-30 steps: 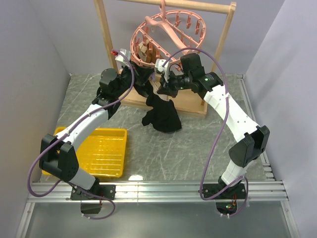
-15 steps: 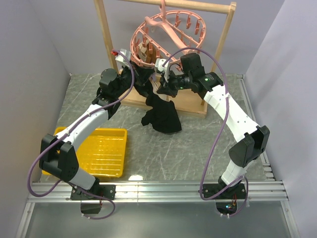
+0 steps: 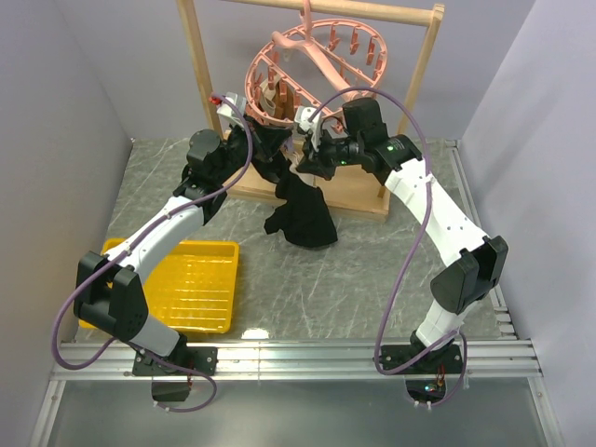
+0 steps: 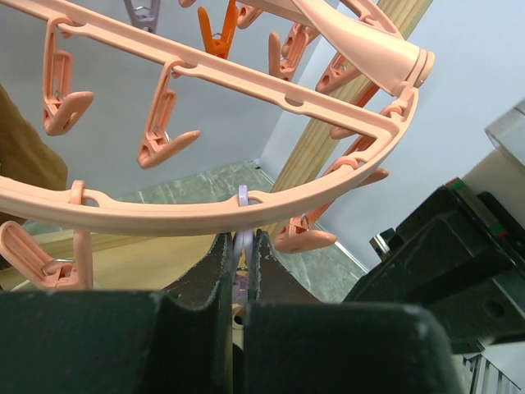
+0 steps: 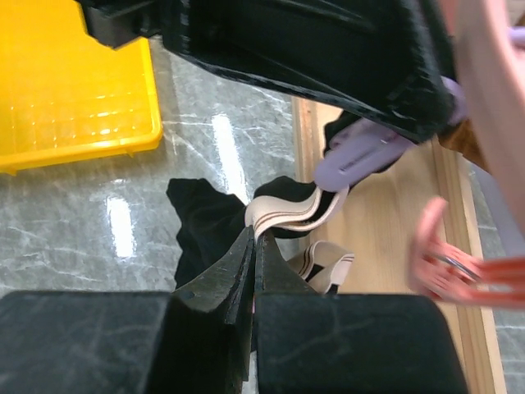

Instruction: Clip the underwear to the hanger

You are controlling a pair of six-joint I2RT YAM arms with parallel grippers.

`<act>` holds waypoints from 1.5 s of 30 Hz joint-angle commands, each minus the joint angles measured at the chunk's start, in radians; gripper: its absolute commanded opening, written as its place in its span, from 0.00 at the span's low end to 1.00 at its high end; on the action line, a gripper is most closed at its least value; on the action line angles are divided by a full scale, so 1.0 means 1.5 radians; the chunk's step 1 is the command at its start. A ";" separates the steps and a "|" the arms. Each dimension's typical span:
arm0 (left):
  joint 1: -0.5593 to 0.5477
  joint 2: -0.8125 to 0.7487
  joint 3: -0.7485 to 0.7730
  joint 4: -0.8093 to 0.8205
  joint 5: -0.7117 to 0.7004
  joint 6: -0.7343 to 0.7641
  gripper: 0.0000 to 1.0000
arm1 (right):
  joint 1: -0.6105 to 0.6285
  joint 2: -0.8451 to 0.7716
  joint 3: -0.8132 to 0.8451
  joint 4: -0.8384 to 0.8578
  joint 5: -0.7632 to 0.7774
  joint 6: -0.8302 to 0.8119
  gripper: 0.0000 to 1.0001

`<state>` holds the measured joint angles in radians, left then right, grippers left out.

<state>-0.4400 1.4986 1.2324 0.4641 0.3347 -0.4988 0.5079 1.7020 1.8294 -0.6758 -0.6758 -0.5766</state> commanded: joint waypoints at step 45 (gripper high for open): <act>-0.008 0.008 0.016 -0.035 0.046 -0.037 0.00 | 0.001 -0.019 0.025 -0.037 -0.037 -0.084 0.00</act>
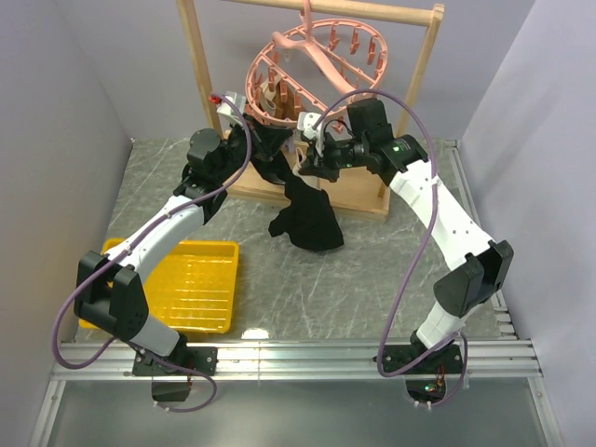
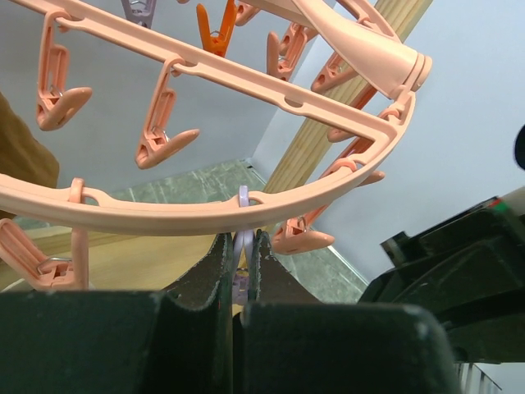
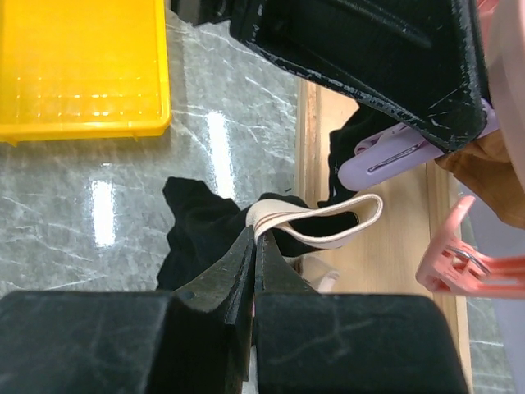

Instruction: Clip the underwear to the hanger

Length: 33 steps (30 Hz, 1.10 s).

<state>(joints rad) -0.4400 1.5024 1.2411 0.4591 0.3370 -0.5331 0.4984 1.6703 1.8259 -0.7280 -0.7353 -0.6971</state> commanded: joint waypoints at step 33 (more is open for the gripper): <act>-0.021 0.002 -0.009 -0.029 0.051 0.005 0.00 | 0.023 0.027 0.072 0.008 -0.005 0.019 0.00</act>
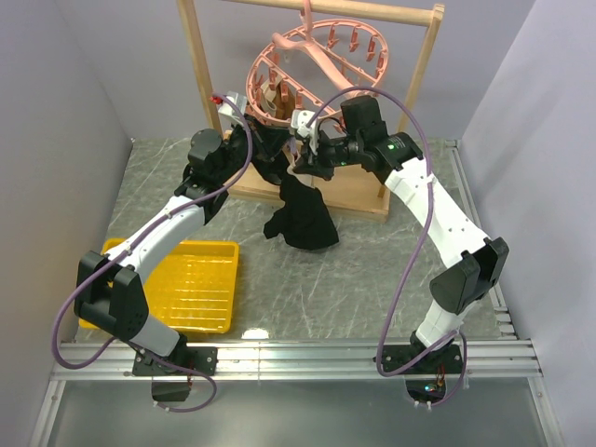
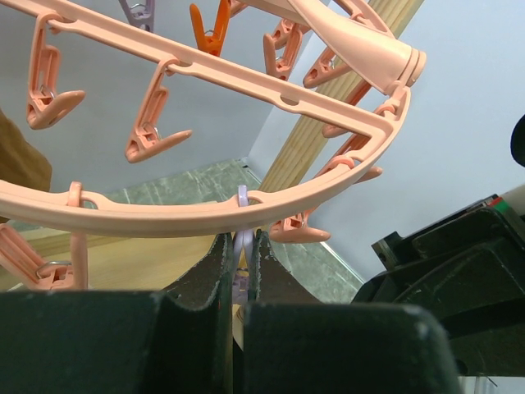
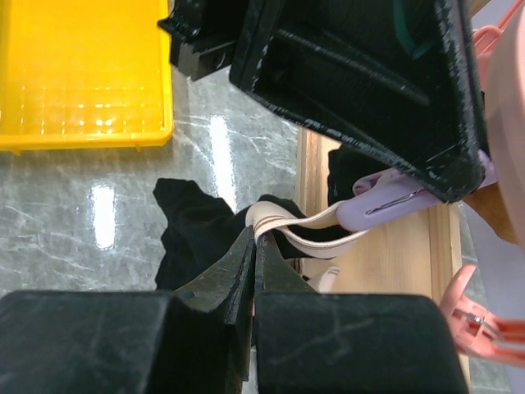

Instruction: Clip the underwear to the hanger

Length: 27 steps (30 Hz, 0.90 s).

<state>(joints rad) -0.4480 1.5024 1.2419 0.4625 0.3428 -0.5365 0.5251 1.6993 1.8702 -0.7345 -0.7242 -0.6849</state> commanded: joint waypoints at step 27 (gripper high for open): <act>-0.015 -0.004 -0.020 -0.028 0.057 0.038 0.00 | 0.005 0.014 0.064 0.027 -0.007 0.022 0.00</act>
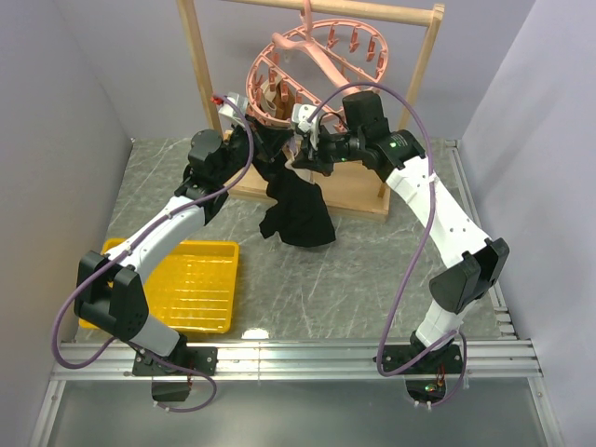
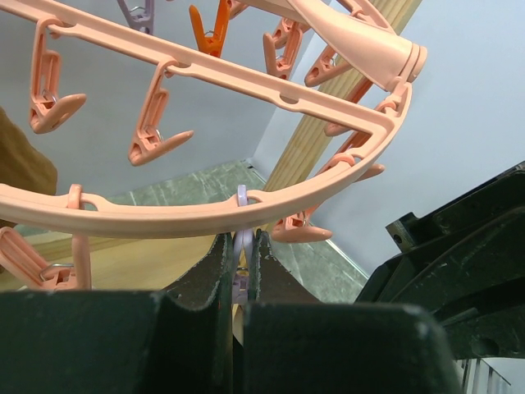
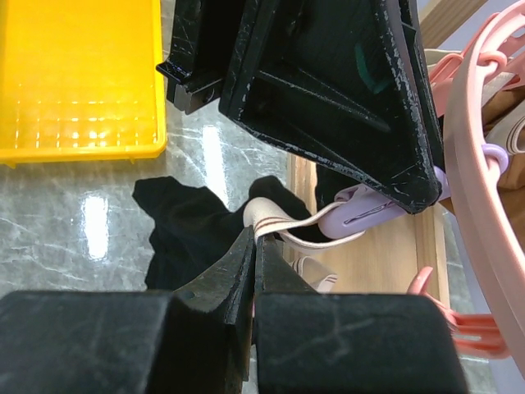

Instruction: Clip the underwear to the hanger

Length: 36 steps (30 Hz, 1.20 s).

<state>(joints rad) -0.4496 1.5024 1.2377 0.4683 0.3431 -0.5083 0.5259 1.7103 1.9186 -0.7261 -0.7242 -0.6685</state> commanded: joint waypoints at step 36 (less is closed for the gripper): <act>-0.012 -0.004 -0.006 -0.049 0.034 0.087 0.23 | 0.001 0.013 0.076 0.011 0.001 0.011 0.00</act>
<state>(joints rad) -0.4496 1.5021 1.2133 0.5030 0.3420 -0.4019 0.5259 1.7382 1.9900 -0.7277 -0.7223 -0.6456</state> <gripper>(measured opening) 0.222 0.010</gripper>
